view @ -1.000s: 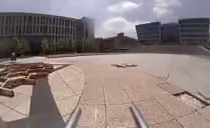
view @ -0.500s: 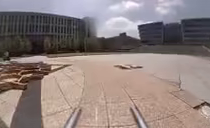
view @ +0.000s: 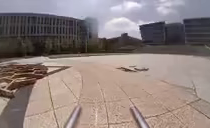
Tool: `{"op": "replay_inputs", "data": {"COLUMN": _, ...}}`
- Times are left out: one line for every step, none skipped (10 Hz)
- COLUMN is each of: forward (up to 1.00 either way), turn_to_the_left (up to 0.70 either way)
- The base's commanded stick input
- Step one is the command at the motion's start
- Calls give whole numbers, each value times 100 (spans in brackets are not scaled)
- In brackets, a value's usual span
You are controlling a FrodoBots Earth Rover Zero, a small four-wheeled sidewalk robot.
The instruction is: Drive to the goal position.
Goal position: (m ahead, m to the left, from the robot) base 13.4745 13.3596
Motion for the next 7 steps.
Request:
{"op": "replay_inputs", "data": {"forward": 70, "turn_to_the_left": 3}}
{"op": "replay_inputs", "data": {"forward": 70, "turn_to_the_left": 3}}
{"op": "replay_inputs", "data": {"forward": 70, "turn_to_the_left": 3}}
{"op": "replay_inputs", "data": {"forward": 70, "turn_to_the_left": 3}}
{"op": "replay_inputs", "data": {"forward": 70, "turn_to_the_left": 3}}
{"op": "replay_inputs", "data": {"forward": 70, "turn_to_the_left": 3}}
{"op": "replay_inputs", "data": {"forward": 70, "turn_to_the_left": 3}}
